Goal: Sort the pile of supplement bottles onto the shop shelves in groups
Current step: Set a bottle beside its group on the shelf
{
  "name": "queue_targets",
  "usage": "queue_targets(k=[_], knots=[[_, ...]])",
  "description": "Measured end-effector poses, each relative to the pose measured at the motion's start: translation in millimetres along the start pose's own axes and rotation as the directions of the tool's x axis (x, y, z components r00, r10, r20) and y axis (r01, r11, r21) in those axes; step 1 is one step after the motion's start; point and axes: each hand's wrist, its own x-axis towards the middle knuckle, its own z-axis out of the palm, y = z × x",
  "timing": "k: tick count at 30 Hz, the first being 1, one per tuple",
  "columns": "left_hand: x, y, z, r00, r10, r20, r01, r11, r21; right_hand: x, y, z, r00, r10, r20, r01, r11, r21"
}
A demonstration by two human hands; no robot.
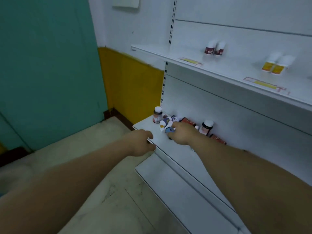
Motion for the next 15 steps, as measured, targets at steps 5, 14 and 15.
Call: queue_targets(k=[5,14,15], knots=[[54.6,-18.6,2.3,0.994,0.067,0.085,-0.077,0.989,0.123,17.3,24.8,21.5,0.985,0.174,0.008,-0.173,0.985,-0.024],[186.1,-29.2,34.8,0.98,0.081,0.183,-0.119,0.971,0.208,105.9,78.7,47.5,0.973,0.231,0.005,-0.231,0.973,-0.009],[202.5,-29.9,38.1,0.979,0.078,0.187,-0.116,0.972,0.205,120.8,85.6,51.8,0.971,0.237,0.01,-0.237,0.971,0.006]])
